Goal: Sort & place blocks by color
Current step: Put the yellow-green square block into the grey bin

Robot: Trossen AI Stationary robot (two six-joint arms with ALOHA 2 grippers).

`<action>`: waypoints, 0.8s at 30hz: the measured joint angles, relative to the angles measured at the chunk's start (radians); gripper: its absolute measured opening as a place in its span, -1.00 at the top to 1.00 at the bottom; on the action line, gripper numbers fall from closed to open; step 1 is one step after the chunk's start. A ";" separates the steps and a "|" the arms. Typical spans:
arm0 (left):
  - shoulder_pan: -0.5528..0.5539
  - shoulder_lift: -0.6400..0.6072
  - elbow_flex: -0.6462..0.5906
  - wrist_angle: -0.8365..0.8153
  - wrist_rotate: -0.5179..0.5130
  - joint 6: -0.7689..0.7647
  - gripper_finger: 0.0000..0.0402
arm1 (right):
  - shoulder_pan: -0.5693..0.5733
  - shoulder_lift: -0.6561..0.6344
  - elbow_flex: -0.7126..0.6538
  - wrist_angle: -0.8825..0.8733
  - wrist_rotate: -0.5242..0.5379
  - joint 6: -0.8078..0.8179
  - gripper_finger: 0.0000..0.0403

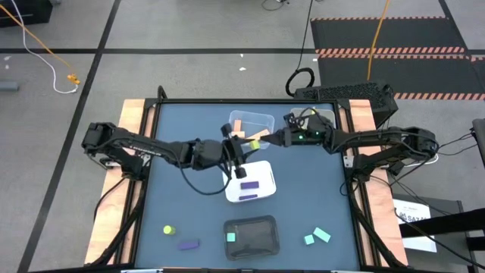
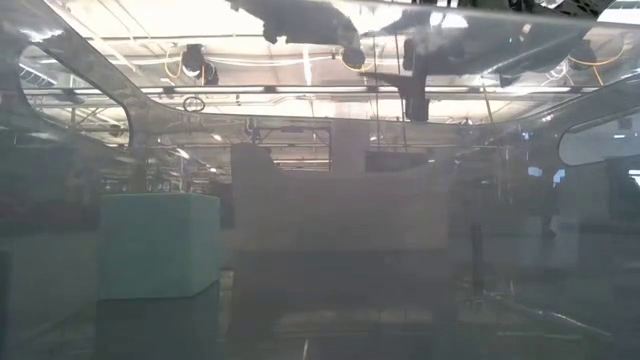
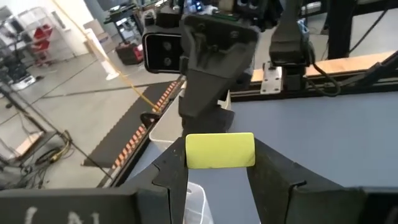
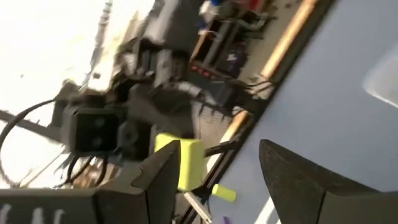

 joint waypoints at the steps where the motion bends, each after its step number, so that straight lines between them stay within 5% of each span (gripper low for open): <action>1: 0.003 0.000 0.000 0.013 0.009 0.015 0.34 | 0.008 0.000 0.000 0.017 -0.002 -0.017 -0.04; 9: 0.004 0.078 0.000 0.238 0.112 0.290 0.34 | 0.083 0.000 0.000 0.128 -0.002 -0.007 -0.04; 15: 0.005 0.132 -0.001 0.331 0.129 0.357 0.34 | 0.114 0.000 0.000 0.164 0.000 -0.010 0.00; 24: 0.004 0.138 0.000 0.346 0.123 0.400 0.28 | 0.125 0.000 -0.001 0.146 0.005 -0.028 0.52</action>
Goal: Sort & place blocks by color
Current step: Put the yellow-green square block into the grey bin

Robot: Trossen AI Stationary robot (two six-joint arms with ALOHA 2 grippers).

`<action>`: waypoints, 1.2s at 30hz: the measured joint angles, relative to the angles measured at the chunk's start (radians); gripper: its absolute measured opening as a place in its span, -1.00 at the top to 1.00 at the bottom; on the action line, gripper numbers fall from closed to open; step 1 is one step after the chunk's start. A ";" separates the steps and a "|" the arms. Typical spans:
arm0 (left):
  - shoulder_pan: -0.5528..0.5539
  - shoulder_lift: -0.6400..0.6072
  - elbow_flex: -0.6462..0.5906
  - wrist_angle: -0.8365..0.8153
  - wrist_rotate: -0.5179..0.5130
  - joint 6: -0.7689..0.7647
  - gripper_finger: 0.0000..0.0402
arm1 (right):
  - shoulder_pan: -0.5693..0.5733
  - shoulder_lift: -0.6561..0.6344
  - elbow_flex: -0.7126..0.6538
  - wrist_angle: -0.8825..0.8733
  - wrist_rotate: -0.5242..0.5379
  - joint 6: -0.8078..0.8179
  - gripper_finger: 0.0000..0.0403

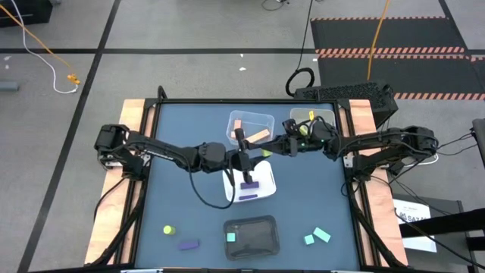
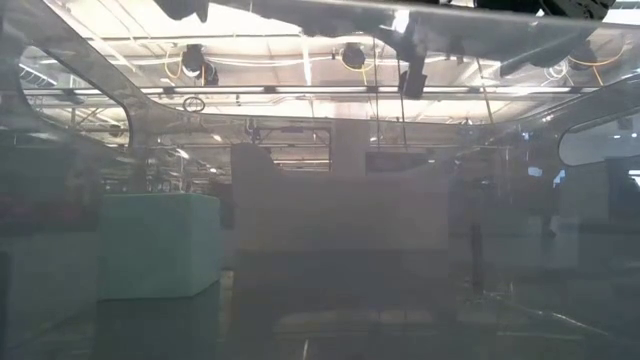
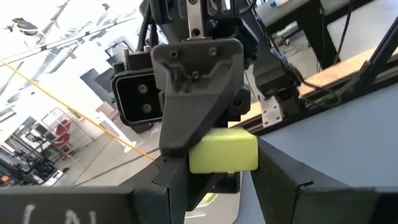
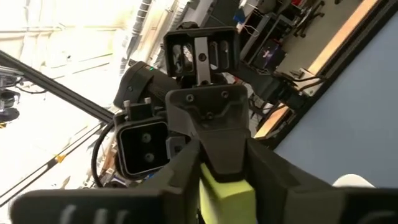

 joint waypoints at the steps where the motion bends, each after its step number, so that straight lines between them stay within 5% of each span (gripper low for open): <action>1: 0.000 0.000 0.000 -0.003 -0.003 0.000 0.29 | 0.000 0.000 0.000 -0.006 0.000 -0.002 0.58; 12: -0.002 0.002 0.000 0.007 -0.067 0.012 0.16 | -0.005 0.000 0.002 -0.016 -0.002 -0.046 0.66; 36: 0.036 -0.007 -0.003 -0.001 -0.260 0.100 0.13 | -0.221 -0.025 0.002 -0.134 -0.229 -0.114 0.80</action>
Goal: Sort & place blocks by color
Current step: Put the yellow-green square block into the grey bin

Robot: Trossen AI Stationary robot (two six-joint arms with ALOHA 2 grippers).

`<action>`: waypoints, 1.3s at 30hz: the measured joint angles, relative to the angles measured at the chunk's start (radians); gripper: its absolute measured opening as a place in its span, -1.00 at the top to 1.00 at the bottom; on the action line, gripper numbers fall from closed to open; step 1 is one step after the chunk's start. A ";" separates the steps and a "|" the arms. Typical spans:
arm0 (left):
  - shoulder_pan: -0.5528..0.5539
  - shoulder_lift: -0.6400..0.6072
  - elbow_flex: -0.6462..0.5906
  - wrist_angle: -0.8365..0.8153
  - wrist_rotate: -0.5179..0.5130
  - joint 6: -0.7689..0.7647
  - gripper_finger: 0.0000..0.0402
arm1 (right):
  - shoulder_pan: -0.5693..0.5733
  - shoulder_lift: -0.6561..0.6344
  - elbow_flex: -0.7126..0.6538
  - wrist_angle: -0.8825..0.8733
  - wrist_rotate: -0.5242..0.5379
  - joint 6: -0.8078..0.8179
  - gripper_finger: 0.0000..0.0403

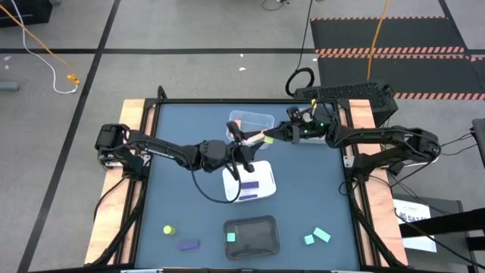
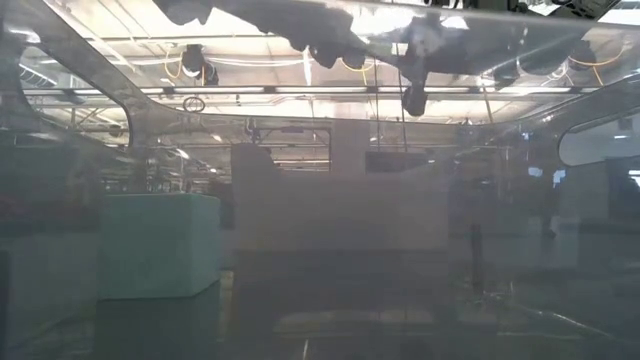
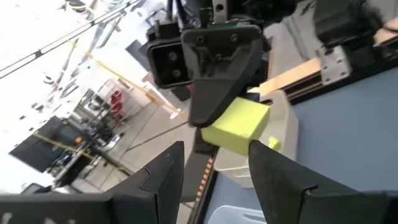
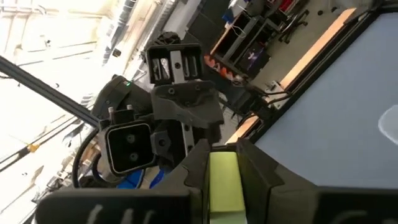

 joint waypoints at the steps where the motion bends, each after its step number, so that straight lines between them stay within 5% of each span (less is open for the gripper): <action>1: 0.001 0.000 0.000 0.000 -0.010 0.006 0.13 | -0.011 -0.002 0.000 -0.002 -0.009 -0.001 0.80; 6: 0.005 -0.010 0.006 0.036 -0.088 0.011 0.13 | -0.077 -0.031 -0.007 -0.090 -0.057 -0.033 0.80; 16: -0.012 -0.005 0.004 0.026 -0.242 -0.071 0.13 | -0.295 -0.180 -0.003 -0.425 0.046 -0.250 0.80; 24: -0.104 -0.004 0.004 -0.212 -0.332 -0.534 0.13 | -0.417 -0.308 -0.002 -0.696 0.165 -0.529 0.80; 30: -0.204 -0.002 0.004 -0.525 -0.330 -0.939 0.13 | -0.420 -0.342 -0.002 -0.976 0.412 -0.801 0.80; 34: -0.257 -0.026 0.004 -0.785 -0.176 -1.295 0.13 | -0.421 -0.343 -0.002 -1.106 0.570 -0.916 0.80; 39: -0.300 -0.073 0.002 -1.035 0.135 -1.665 0.13 | -0.419 -0.343 -0.002 -1.154 0.586 -0.953 0.77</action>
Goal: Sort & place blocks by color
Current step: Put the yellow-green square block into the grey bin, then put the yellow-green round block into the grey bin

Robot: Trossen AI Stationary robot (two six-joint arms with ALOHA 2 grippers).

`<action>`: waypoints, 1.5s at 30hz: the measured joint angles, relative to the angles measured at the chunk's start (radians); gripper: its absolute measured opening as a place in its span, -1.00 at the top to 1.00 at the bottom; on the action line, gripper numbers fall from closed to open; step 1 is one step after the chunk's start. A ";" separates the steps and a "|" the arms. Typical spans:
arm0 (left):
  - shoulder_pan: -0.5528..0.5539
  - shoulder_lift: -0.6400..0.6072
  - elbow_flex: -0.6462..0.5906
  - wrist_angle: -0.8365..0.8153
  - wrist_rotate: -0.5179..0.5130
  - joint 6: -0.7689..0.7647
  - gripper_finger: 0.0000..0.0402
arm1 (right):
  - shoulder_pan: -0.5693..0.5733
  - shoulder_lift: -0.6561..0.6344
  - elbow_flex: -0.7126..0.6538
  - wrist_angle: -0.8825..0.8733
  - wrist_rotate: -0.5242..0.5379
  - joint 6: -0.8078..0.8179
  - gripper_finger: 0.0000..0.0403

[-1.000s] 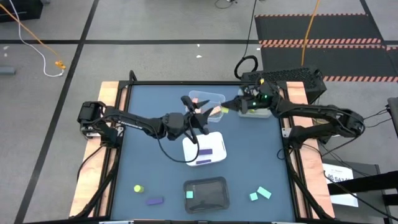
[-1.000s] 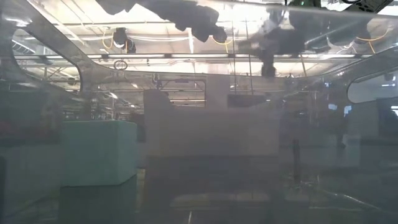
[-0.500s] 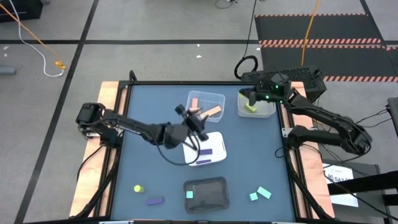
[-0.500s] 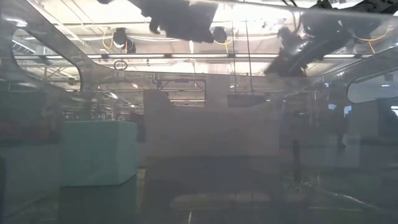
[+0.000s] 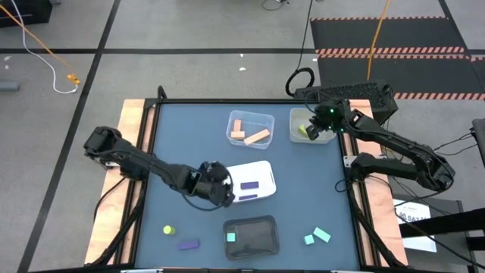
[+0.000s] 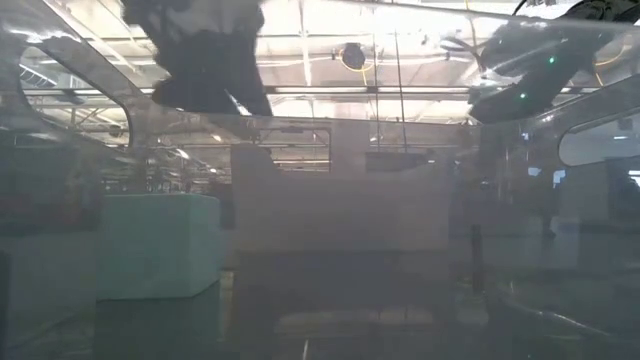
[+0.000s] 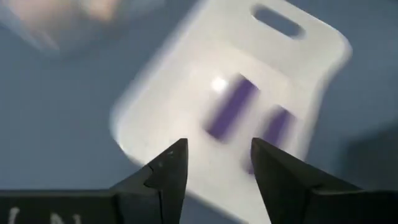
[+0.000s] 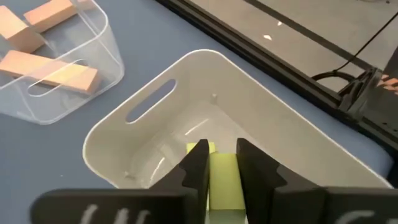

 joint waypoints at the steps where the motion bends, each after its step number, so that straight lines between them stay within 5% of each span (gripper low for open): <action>1: -0.012 -0.009 0.004 -0.020 0.059 -0.056 0.13 | 0.001 0.000 0.000 -0.002 0.000 0.013 0.71; 9: -0.186 -0.062 0.001 -0.223 0.408 -0.391 0.13 | 0.019 0.007 0.001 -0.006 0.003 0.042 0.21; 23: -0.433 -0.115 0.001 -0.544 0.575 -1.062 0.13 | 0.020 0.006 0.002 0.050 0.001 0.084 -0.15; 45: -0.495 -0.054 -0.007 -0.563 0.583 -1.090 0.13 | 0.020 0.007 0.002 0.049 0.000 0.091 -0.16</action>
